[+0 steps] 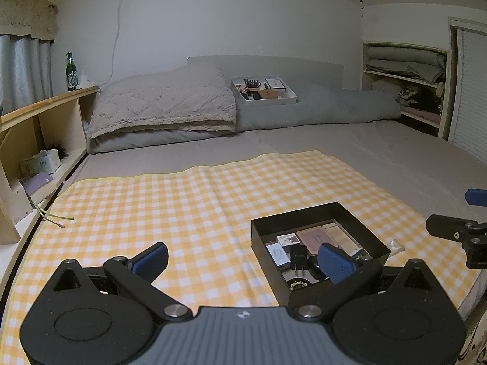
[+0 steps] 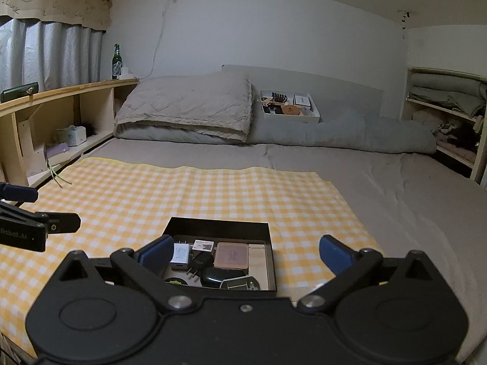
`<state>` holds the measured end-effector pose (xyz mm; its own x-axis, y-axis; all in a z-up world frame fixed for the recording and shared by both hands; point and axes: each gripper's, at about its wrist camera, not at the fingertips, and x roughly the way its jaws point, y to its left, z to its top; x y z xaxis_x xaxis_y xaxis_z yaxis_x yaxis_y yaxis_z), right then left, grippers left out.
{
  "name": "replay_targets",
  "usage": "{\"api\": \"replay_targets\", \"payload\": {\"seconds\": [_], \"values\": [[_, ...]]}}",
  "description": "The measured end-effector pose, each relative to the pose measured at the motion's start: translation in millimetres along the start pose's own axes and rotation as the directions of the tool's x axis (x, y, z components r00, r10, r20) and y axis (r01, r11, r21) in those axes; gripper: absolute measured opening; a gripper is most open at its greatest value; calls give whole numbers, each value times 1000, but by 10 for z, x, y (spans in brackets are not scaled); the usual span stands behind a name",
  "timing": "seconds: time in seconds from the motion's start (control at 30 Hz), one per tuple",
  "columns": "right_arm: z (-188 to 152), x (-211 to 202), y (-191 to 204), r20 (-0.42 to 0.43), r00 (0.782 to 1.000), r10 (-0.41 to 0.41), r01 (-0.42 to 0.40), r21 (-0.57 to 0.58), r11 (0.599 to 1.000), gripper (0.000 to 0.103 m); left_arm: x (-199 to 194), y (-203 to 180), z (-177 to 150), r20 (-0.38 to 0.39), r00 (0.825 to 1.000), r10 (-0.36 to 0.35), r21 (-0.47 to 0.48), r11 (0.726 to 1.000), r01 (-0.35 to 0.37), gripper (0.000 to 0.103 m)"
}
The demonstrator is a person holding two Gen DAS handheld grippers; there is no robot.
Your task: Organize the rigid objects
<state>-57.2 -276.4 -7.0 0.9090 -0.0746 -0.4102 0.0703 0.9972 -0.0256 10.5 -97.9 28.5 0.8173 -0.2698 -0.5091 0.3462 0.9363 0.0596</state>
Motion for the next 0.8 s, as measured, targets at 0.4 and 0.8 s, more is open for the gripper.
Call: {"api": "replay_targets", "payload": {"seconds": [0.4,0.8], "values": [[-27,19,0,-12,1000,-2,2,15,1000,103,-61,4,-8,7,1000,-17,-1,1000,17,103],[-34,18,-10,-20,1000,-13,14,24,1000,103,-58,10,-25,-2,1000,-16,5,1000,16,103]]}}
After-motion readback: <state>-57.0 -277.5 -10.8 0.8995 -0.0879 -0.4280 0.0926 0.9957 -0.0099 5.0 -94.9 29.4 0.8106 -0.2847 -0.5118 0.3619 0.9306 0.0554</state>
